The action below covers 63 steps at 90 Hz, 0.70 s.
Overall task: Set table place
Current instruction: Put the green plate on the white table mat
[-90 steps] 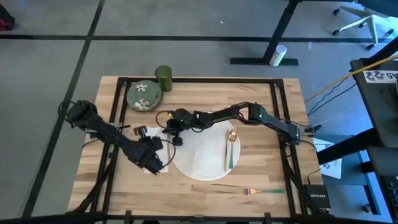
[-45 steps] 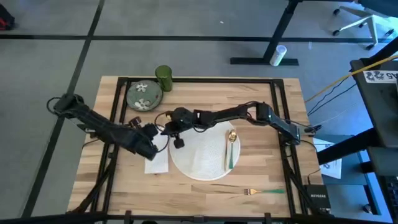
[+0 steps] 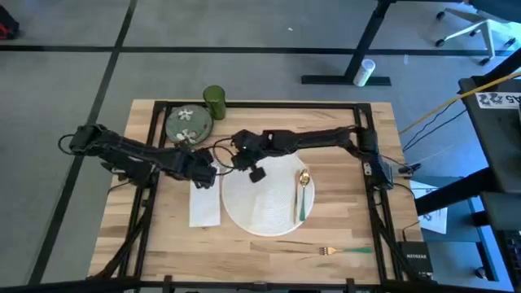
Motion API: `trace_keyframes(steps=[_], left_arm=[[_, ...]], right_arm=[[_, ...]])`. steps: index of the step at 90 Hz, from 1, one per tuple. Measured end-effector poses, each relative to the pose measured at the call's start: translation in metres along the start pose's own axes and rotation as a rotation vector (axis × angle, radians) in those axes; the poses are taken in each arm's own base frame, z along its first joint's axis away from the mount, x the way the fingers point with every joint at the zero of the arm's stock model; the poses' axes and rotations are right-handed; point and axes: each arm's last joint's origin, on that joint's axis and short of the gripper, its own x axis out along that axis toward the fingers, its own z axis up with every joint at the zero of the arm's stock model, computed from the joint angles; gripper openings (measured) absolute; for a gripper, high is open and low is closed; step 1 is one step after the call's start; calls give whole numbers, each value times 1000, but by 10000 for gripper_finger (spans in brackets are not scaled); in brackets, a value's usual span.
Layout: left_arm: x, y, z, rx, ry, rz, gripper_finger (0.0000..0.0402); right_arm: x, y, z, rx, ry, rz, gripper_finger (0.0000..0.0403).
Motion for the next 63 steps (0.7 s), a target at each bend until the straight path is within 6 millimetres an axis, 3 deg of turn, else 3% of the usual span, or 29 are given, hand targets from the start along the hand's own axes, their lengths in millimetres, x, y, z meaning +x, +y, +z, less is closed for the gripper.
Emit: trace_keyframes(steps=[29, 63], left_arm=[[6, 6, 6, 17, 2, -6, 0], [6, 12, 22, 47, -100, -148, 0]], right_arm=[[-69, 8, -9, -50, 40, -55, 0], [-103, 66, -72, 100, -77, -171, 0]])
